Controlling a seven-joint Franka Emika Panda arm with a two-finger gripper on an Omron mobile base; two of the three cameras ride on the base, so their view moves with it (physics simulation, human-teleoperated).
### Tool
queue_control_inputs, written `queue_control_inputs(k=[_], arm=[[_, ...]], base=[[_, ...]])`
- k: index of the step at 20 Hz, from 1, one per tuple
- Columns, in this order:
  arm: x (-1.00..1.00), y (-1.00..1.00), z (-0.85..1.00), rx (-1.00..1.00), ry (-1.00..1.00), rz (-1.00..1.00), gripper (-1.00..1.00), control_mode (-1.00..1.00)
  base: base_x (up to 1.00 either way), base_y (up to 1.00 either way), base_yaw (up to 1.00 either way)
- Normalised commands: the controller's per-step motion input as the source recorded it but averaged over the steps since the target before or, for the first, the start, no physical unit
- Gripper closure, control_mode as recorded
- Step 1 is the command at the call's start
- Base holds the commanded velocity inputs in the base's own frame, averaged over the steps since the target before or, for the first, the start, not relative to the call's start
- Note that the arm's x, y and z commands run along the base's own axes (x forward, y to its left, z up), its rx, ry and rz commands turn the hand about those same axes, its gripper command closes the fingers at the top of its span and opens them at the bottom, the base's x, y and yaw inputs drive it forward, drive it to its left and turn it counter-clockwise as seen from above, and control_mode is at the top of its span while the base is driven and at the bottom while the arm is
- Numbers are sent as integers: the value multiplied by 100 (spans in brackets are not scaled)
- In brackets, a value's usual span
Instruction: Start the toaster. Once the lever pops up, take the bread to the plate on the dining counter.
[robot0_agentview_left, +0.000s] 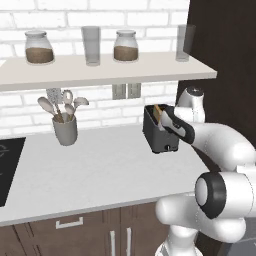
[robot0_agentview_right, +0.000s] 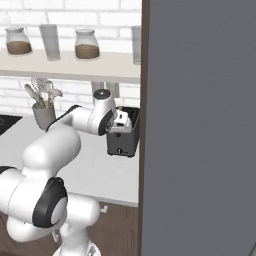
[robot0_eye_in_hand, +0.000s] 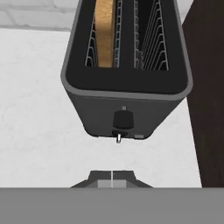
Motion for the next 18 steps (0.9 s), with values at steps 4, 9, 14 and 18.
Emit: queue_control_inputs(k=[4, 9, 14, 18], arm=[[27, -1, 0, 0, -5, 0, 100, -100], [18, -2, -2, 0, -4, 0, 100, -100], [0, -8, -23, 0, 0, 0, 100, -100], [1, -12, -13, 0, 0, 0, 100, -100]], base=[[0, 0, 0], [0, 0, 0], [0, 0, 0], [0, 0, 0]])
